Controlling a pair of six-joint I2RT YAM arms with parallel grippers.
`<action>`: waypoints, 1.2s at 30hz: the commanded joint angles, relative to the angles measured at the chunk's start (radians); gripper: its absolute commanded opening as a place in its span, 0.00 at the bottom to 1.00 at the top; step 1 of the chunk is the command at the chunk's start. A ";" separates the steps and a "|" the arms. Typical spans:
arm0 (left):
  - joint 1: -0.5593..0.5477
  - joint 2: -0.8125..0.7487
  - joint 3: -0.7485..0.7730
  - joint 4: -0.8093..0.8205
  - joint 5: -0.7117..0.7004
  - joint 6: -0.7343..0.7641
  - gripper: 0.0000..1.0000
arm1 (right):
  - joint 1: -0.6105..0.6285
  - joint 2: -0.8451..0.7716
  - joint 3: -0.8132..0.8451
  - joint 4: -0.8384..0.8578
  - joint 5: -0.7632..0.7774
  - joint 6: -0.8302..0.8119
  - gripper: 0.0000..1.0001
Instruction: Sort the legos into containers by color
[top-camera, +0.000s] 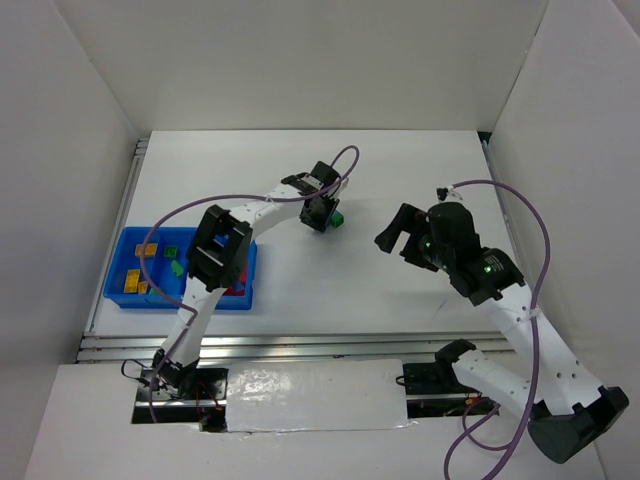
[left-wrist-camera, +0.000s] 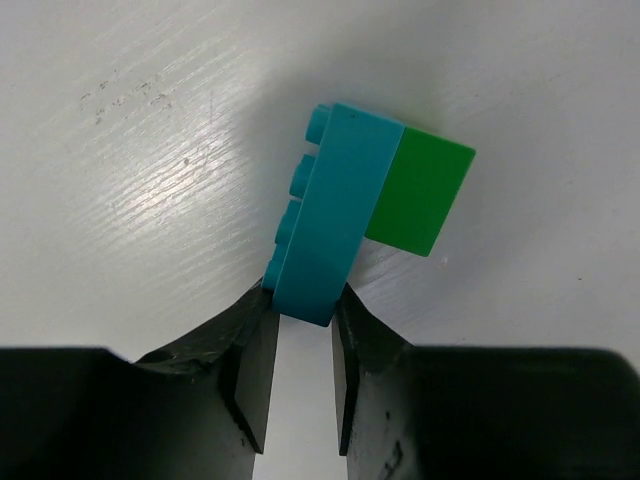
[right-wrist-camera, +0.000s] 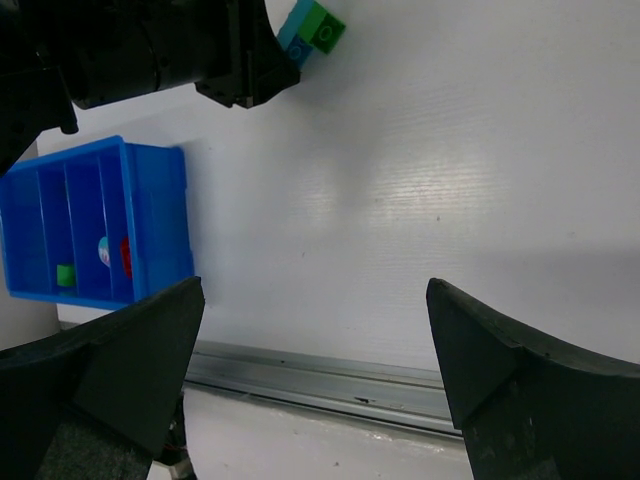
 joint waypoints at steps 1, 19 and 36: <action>-0.008 0.021 0.019 0.024 0.016 -0.013 0.36 | -0.004 0.016 -0.004 0.054 -0.024 -0.025 1.00; -0.016 0.013 0.058 0.047 -0.051 0.054 0.73 | -0.006 0.050 -0.003 0.070 -0.066 -0.051 1.00; -0.016 -0.005 0.013 0.038 0.017 0.048 0.00 | -0.007 0.044 -0.009 0.082 -0.104 -0.071 1.00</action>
